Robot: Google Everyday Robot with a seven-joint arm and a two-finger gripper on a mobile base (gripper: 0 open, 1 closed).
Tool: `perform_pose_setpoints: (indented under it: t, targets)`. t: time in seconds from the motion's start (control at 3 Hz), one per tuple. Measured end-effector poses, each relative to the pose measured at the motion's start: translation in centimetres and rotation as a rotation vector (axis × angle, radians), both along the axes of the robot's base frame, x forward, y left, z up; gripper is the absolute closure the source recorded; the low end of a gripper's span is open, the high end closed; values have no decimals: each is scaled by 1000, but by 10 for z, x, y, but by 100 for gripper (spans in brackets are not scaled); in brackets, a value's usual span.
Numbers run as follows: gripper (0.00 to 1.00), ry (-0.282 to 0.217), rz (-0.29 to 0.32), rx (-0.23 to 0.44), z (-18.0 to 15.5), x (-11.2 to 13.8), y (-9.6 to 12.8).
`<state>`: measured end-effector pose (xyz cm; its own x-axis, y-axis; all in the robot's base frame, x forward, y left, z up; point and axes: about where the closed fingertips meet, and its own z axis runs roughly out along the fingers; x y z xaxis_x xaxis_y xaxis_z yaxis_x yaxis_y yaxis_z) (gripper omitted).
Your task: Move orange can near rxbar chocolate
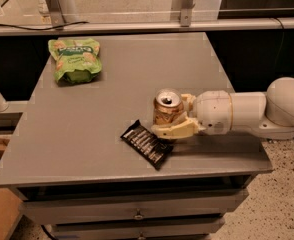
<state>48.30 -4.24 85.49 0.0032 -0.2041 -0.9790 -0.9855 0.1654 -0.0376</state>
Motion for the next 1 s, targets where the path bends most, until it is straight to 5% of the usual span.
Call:
perform_pose_setpoints:
  t: [1.0]
  targets:
    - [13, 0, 17, 1, 0, -4, 0]
